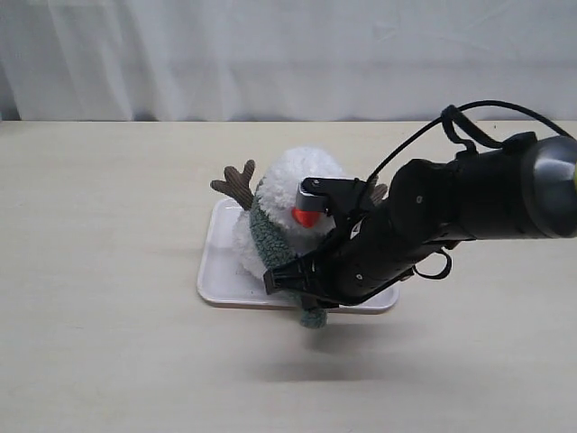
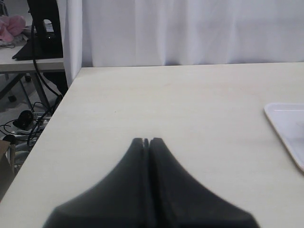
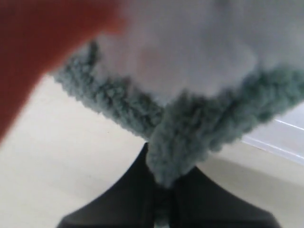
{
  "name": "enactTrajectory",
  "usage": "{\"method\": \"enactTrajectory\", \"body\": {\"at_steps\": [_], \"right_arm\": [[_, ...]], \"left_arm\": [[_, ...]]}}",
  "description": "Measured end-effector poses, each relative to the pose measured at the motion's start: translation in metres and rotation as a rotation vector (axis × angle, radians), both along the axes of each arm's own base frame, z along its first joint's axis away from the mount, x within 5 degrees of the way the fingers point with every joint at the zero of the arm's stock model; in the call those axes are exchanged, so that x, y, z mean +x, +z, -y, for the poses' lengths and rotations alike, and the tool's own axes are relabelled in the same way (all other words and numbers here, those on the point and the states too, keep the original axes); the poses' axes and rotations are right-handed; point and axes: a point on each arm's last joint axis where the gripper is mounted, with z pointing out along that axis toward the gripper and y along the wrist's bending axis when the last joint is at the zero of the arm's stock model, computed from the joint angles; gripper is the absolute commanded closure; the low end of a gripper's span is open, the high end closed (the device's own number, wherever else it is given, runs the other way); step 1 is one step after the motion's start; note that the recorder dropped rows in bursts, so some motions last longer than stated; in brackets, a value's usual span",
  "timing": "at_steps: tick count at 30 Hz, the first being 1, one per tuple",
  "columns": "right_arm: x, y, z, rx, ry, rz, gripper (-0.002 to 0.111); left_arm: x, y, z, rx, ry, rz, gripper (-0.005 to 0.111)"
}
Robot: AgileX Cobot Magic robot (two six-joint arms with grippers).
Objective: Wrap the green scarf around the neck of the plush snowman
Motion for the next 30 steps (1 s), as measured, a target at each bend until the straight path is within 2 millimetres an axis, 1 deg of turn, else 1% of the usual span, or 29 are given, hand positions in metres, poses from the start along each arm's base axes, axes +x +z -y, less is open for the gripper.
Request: {"method": "enactTrajectory", "body": {"at_steps": [2,5,11,13,14,17,24,30], "right_arm": [[0.002,-0.002,-0.001,0.007,-0.007,0.016,0.104],[0.005,-0.001,-0.001,0.019,-0.022,0.045,0.096],[0.006,0.0,-0.002,0.019,-0.011,0.061,0.061],[0.006,0.0,-0.002,0.019,-0.011,0.061,0.052],[0.006,0.0,-0.002,0.019,-0.011,0.062,0.05],[0.004,-0.001,-0.001,0.012,-0.001,0.037,0.047],[-0.009,-0.005,0.0,-0.026,0.056,-0.088,0.047],[-0.023,-0.006,-0.011,-0.044,0.122,-0.136,0.047]], "left_arm": [[0.0,0.0,0.0,0.0,0.0,0.0,0.107],[0.0,0.0,0.0,0.0,0.0,0.0,0.107],[0.0,0.0,0.0,0.0,0.0,0.0,0.107],[0.0,0.0,0.0,0.0,0.0,0.0,0.107],[0.0,0.0,0.0,0.0,0.0,0.0,0.107],[0.0,0.0,0.0,0.0,0.0,0.0,0.107],[0.0,0.0,0.0,0.0,0.0,0.0,0.107],[0.0,0.0,0.0,0.0,0.0,0.0,0.107]]}}
